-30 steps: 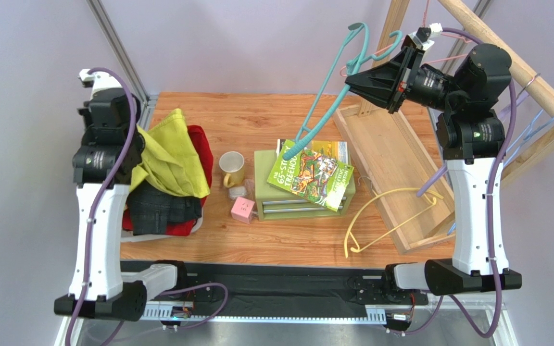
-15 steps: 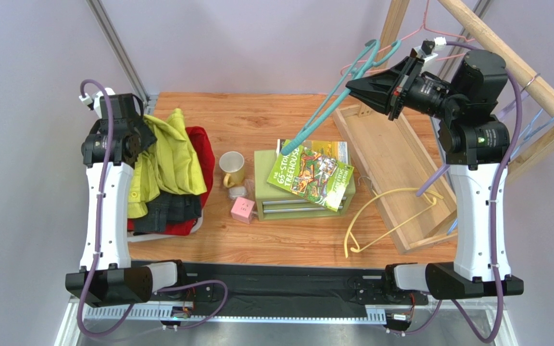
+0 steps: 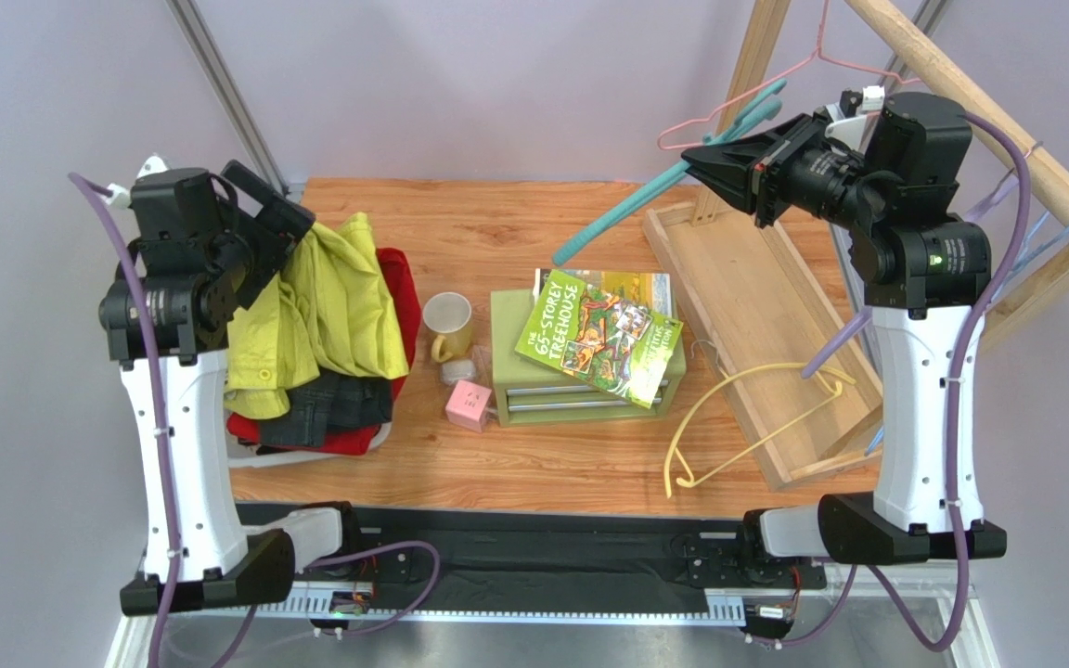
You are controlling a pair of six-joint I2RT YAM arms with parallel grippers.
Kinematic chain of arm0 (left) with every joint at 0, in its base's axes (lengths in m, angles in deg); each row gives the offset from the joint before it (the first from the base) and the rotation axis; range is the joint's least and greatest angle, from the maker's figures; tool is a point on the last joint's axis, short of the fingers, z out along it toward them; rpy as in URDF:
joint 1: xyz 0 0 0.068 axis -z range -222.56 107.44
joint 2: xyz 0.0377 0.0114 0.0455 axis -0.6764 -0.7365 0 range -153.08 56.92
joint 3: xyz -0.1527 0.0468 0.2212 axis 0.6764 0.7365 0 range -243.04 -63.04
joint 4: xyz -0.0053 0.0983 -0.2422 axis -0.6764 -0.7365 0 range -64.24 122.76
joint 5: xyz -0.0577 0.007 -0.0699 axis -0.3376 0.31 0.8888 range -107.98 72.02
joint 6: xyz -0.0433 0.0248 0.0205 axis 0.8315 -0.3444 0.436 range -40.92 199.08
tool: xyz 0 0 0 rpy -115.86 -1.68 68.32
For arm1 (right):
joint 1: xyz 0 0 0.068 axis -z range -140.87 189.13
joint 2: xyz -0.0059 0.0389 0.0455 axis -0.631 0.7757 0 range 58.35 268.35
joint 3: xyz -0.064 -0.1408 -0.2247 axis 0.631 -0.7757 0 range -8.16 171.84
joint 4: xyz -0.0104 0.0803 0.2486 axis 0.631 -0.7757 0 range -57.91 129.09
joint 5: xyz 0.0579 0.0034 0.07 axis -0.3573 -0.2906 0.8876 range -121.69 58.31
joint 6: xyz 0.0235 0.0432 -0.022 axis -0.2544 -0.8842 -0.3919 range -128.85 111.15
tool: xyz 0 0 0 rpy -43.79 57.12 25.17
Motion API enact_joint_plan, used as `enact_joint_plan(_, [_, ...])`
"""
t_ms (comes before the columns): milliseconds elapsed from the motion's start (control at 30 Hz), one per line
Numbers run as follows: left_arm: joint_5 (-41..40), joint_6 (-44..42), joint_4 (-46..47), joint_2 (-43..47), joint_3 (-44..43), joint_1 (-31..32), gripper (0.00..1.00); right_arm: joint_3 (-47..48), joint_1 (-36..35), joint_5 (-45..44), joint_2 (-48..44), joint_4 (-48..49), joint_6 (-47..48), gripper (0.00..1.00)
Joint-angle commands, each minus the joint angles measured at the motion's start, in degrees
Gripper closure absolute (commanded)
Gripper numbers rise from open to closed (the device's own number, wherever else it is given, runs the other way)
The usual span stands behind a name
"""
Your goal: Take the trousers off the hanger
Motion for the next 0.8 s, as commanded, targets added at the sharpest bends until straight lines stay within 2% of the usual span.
enact_joint_plan(0, [0.97,2.05,3.6,2.71,-6.31,0.03,0.01,1.7,-0.21,-2.16,-0.5,-1.61,1.92,1.0])
enact_joint_plan(100, [7.2,1.61,10.44,2.09,-8.96,0.03,0.01,2.05,-0.21,-1.99,-0.24,-2.04,2.27,1.0])
enact_joint_plan(133, [14.44,1.26,13.87,1.83,-8.88,0.03,0.01,2.14,-0.21,-2.08,-0.23,-2.57,2.45,1.0])
enact_joint_plan(200, [21.34,1.69,20.72,-1.15,-11.32,1.16,0.01,2.05,-0.21,-2.16,-0.32,-2.84,2.36,1.0])
enact_joint_plan(233, [25.89,0.56,22.76,-2.55,-12.99,2.91,0.01,2.05,-0.21,-2.34,-0.32,-3.1,2.45,1.0])
enact_joint_plan(300, [28.39,-3.9,25.23,-7.74,-20.08,10.2,0.01,2.23,-0.21,-2.52,-0.24,-3.1,2.1,1.0])
enact_joint_plan(367, [31.99,-6.21,28.12,-11.95,-23.28,17.65,0.02,2.4,-0.21,-2.87,-0.15,-3.54,1.66,1.0])
enact_joint_plan(433, [37.24,-7.71,33.65,-14.25,-25.4,21.89,0.02,2.75,-0.21,-3.13,-0.24,-3.8,1.31,1.0])
enact_joint_plan(500, [38.94,-11.38,35.61,-17.32,-28.28,29.09,0.03,3.54,-0.21,-3.92,-0.24,-4.5,1.4,1.0])
enact_joint_plan(567, [39.48,-19.72,35.09,-19.6,-31.27,36.71,0.03,3.55,-0.21,-4.27,-0.67,-5.12,1.13,1.0])
enact_joint_plan(767, [32.54,-35.89,31.04,-22.16,-31.56,48.69,0.03,3.11,-0.12,-4.54,-2.25,-5.39,0.52,1.0])
